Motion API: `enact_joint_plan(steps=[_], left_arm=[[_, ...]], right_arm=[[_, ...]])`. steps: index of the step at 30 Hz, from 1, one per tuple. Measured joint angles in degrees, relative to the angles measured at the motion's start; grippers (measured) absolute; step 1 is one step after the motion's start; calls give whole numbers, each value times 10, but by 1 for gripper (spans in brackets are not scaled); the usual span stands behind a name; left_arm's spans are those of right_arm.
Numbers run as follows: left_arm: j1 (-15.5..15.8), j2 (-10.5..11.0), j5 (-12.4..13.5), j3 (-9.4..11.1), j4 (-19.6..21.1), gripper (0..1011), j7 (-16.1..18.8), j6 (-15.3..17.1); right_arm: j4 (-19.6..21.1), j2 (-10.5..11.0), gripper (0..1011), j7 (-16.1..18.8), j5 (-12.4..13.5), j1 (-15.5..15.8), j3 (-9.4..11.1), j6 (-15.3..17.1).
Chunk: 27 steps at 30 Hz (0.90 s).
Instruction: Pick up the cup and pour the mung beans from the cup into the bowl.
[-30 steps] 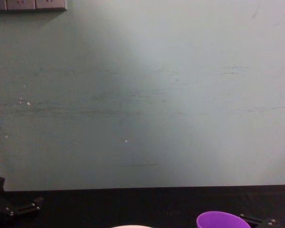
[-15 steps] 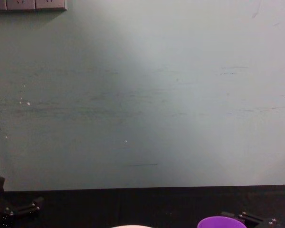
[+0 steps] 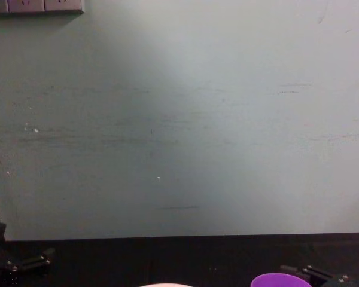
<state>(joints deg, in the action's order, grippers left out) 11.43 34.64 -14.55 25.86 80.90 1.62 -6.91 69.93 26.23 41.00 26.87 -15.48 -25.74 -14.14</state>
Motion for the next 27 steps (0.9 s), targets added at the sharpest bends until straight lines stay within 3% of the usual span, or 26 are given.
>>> enact_joint_plan(steps=[5, 12, 18, 21, 27], left_arm=[[0, 0, 0, 0, 0, 1011, 0, 0], [0, 0, 0, 0, 0, 1011, 0, 0], [0, 0, 0, 0, 0, 1012, 0, 0], [0, 0, 0, 0, 0, 1011, 0, 0], [0, 0, 0, 0, 0, 1011, 0, 0]], right_arm=[[28, 7, 1003, -19, -17, 11, 2, -1], [96, 20, 1003, -60, -30, 40, 23, 10], [162, 23, 1003, -126, -22, 73, 65, 50], [199, 20, 1003, -188, -31, 100, 96, 77], [227, 11, 1003, -252, -54, 130, 133, 82]])
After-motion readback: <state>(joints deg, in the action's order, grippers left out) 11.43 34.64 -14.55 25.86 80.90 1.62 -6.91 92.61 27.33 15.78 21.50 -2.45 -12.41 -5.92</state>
